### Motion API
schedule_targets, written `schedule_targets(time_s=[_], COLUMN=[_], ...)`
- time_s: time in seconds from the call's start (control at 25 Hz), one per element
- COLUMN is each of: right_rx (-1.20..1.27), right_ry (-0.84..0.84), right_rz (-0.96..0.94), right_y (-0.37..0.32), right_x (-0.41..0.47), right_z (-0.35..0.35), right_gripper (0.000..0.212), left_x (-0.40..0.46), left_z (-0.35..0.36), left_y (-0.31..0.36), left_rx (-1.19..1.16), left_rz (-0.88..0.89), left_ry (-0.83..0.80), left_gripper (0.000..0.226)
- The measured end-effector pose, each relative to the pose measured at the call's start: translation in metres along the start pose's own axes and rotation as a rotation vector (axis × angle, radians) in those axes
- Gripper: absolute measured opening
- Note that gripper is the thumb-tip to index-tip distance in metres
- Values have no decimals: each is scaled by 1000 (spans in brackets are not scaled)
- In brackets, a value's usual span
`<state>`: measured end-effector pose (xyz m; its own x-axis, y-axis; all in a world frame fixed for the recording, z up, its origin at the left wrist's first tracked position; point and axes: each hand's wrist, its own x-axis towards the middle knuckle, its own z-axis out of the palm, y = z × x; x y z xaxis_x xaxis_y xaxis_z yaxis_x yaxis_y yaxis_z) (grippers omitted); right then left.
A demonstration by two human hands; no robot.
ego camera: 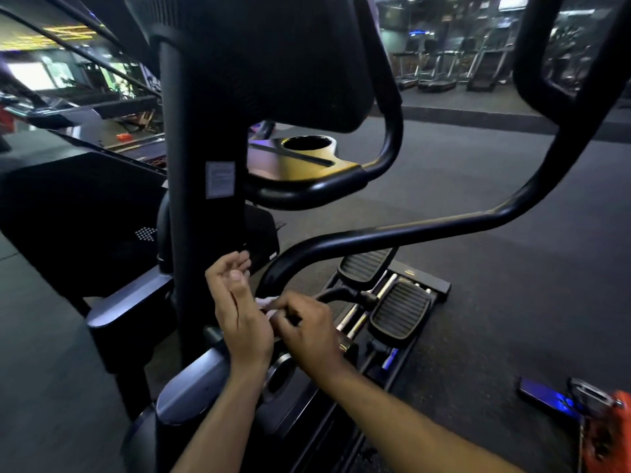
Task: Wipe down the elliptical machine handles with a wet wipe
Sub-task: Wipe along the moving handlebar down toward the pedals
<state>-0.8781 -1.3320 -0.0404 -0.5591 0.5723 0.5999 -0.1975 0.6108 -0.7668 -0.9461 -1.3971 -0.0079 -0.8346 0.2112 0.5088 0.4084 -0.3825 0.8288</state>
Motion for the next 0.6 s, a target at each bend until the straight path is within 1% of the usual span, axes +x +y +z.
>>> schedule_targets(time_s=[0.04,0.08,0.12,0.16,0.2,0.24,0.32,0.44,0.52,0.6], right_rx=[206,412,568,651,660,629,504,322,329,488], right_ry=[97,155,147,80,-7,-89,-204,-237,-220,-159], right_rz=[261,518,737,889,963,965,874,744,752,844], right_y=[-4,-9,-11,-12,-11,-10,-13,-12,-13,-17], right_x=[-5,-6,-4,0,5,11,21,27,29,34], right_z=[4,7,8,5,2,-2,-8,-11,-12,-14], right_gripper=[8,8,10,11,12,12,13,22,24,29], left_x=[-3,-4,-5,-5,-5,-4,-3,-2,-3,-5], left_z=[-3,-4,-4,-3,-2,-2,0,2,2,3], left_y=[-1,-1,-2,-2,-2,-4,-5,-6,-6,-4], left_rx=[13,36,61,78,84,79,74,82,85,95], left_rz=[14,38,56,66,70,73,71,77,92,122], left_ry=[22,23,9,-12,-25,-26,-11,-1,13,28], left_gripper=[21,21,21,21,21,21,22,21,21,22])
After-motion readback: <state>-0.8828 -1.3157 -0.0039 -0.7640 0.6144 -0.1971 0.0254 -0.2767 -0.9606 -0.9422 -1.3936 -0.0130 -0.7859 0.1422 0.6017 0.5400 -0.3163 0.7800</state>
